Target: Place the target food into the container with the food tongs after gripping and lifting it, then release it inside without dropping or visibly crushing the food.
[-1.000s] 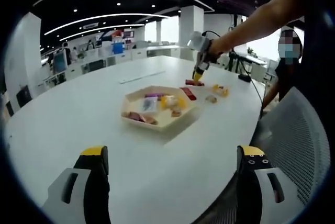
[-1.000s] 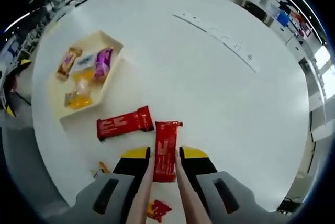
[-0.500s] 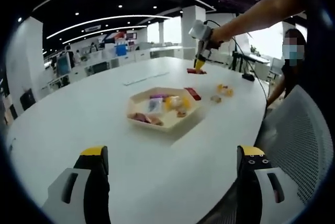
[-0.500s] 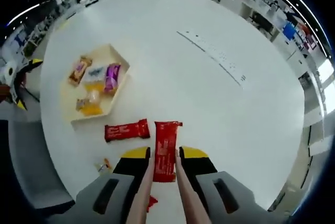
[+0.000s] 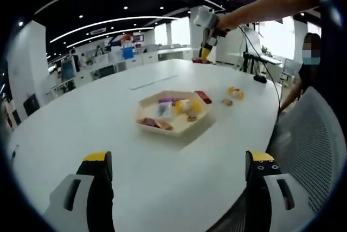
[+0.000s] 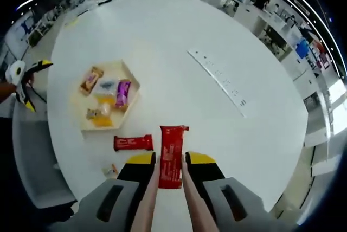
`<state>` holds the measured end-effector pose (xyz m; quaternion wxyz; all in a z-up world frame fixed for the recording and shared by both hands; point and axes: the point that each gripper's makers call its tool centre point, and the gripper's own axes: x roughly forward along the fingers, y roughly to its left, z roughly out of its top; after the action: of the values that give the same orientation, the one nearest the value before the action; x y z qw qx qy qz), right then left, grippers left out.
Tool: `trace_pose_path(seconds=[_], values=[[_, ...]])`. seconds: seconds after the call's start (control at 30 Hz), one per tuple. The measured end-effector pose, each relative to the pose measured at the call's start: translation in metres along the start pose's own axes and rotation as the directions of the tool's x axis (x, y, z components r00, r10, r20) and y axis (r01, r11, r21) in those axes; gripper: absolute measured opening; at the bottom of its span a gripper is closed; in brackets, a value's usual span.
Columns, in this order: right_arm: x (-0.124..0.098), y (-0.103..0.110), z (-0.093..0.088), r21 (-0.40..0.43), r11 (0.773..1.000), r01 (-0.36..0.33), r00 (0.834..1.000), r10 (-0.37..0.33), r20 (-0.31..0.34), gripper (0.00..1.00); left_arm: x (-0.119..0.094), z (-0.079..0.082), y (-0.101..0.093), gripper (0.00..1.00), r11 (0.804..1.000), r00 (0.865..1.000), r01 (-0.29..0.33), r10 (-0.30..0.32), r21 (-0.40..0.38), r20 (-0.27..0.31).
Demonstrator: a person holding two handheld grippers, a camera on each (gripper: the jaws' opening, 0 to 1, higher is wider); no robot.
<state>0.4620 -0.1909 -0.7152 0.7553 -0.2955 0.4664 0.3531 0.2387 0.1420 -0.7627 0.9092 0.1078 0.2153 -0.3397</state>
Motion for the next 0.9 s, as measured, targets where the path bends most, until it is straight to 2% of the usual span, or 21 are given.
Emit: trace_pose_path(seconds=[0.17,0.47,0.9], values=[[-0.002,-0.002,-0.003,0.01,1.0,0.002,1.0,-0.002,-0.01,0.21,0.0,0.002,-0.002,1.0,1.0,1.0,0.002,-0.002,0.013,0.006],[-0.006,0.0,0.003,0.007,1.0,0.005,1.0,-0.005,0.0,0.21,0.0,0.003,-0.001,1.0,1.0,1.0,-0.001,0.001,0.005,0.013],[0.0,0.025,0.021,-0.034,0.999,-0.027,1.0,0.028,0.012,0.21,-0.003,0.009,0.005,0.99,0.999,0.999,-0.033,0.033,0.0,0.041]])
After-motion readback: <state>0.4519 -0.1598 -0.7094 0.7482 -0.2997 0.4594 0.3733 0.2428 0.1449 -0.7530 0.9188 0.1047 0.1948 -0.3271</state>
